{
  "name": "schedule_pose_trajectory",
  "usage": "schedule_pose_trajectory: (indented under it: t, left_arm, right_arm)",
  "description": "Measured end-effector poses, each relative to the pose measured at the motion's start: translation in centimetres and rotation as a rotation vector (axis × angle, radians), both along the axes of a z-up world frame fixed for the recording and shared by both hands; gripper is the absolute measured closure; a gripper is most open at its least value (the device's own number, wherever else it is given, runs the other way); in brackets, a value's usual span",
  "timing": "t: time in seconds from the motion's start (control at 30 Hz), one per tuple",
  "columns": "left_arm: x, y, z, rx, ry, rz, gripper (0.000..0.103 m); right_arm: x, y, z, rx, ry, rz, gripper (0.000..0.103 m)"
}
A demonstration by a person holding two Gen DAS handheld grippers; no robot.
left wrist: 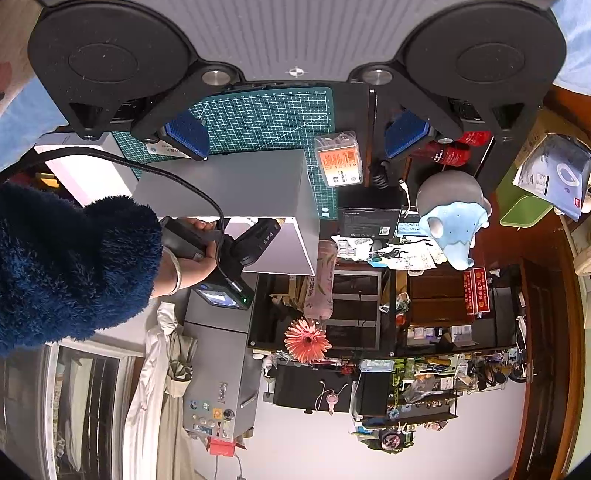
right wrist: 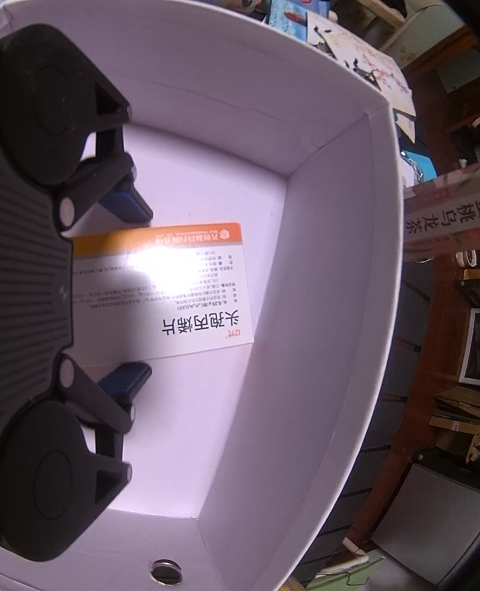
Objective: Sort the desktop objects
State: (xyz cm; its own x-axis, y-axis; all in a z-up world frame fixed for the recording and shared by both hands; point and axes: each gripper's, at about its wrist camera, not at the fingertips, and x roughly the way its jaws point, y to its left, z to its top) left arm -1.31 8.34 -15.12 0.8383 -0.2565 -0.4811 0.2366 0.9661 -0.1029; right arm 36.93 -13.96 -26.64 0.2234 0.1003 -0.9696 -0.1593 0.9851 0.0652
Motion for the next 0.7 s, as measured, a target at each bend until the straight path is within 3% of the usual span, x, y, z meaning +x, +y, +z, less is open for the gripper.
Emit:
schedule_pose_trajectory:
  t: [0.3, 0.57, 0.63, 0.7]
  left_arm:
    - [-0.1, -0.1, -0.1, 0.013, -0.004, 0.006, 0.000]
    - [-0.2, -0.3, -0.1, 0.021, -0.003, 0.009, 0.000]
    - [-0.2, -0.3, -0.1, 0.025, -0.003, 0.009, 0.000]
    - [-0.2, -0.3, -0.1, 0.026, -0.002, 0.010, 0.000]
  right_arm:
    - [-1.2, -1.8, 1.1, 0.053, -0.064, -0.006, 0.019]
    - [-1.5, -2.6, 1.4, 0.078, -0.067, -0.020, 0.042]
    - [-1.7, -2.5, 1.3, 0.075, -0.058, -0.016, 0.053]
    - [-1.8, -2.5, 1.4, 0.076, -0.058, -0.014, 0.053]
